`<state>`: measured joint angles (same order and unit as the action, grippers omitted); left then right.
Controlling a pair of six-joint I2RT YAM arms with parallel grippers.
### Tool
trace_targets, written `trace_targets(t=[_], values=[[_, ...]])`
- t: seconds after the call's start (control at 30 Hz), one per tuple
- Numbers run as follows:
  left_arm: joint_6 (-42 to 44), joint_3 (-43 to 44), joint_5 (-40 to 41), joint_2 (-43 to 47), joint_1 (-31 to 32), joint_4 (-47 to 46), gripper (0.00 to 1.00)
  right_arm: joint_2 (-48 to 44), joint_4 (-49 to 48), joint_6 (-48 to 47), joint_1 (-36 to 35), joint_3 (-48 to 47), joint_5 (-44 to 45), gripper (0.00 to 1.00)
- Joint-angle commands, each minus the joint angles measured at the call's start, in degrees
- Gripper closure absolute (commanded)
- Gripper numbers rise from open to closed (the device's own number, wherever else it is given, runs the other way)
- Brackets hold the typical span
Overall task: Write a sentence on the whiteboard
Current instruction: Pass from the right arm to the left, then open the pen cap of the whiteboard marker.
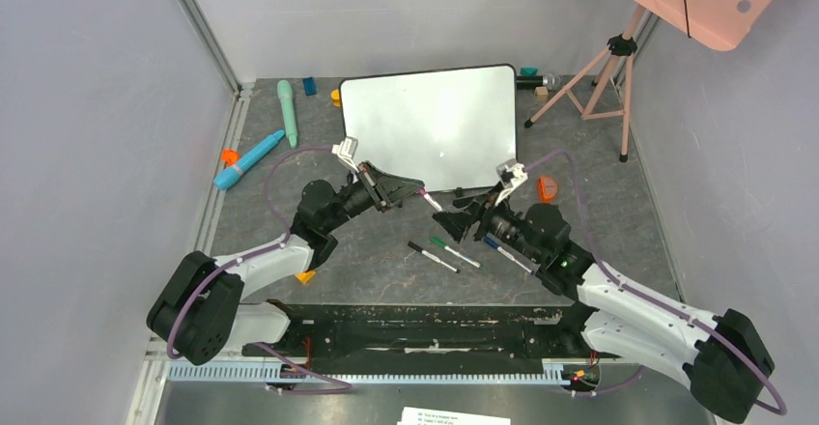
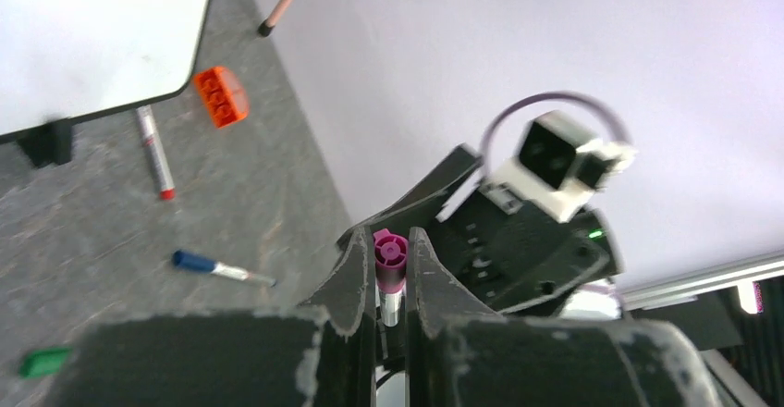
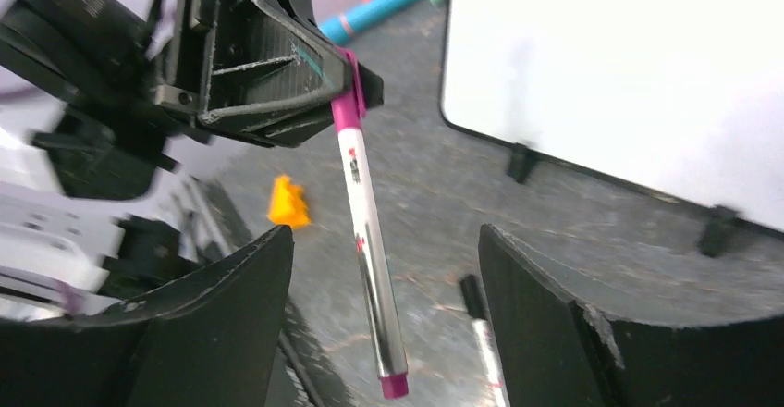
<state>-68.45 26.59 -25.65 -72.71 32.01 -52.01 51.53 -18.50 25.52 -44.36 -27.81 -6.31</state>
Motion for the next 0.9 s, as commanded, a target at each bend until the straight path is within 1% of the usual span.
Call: trace_targets(t=[0.0,0.1,0.2,0.3,0.4,0.43,0.5,0.67,0.73,0.87], values=[[-10.1,-0.4,3.0,1.2,0.2,-12.1,0.98,-2.0,-28.8,19.8,0.4,9.9,1.7,0.27],[-11.2,0.6,2.5,0.7,0.2,-13.2,0.98,0.0,-39.4,25.4,0.4,13.0,2.4,0.32],[-10.7,1.0,2.4,0.8,0.2,-12.5,0.98,2.7,-43.8,27.1,0.4,12.5,0.4,0.38],[-10.2,0.6,2.8,1.2,0.2,-12.1,0.98,3.8,-46.7,28.2,0.4,12.4,0.0,0.4],[-9.9,0.3,3.4,1.5,0.2,-11.5,0.98,4.1,-47.4,28.2,0.4,11.9,0.0,0.4],[-9.8,0.2,3.5,1.5,0.2,-11.5,0.98,4.3,-47.0,28.2,0.4,11.6,0.0,0.42],[-9.5,0.5,3.5,1.5,0.2,-11.3,0.98,4.7,-45.6,28.1,0.4,10.9,0.0,0.48],[-9.5,0.7,3.4,1.4,0.2,-11.2,0.98,5.9,-44.6,28.0,0.4,9.7,-0.6,0.5],[-9.4,0.8,3.3,1.4,0.2,-11.1,0.98,6.4,-44.1,28.0,0.4,9.3,-0.5,0.54],[-9.3,0.8,3.1,1.3,0.2,-11.0,0.98,7.8,-44.2,28.3,0.4,8.3,-0.5,0.58]])
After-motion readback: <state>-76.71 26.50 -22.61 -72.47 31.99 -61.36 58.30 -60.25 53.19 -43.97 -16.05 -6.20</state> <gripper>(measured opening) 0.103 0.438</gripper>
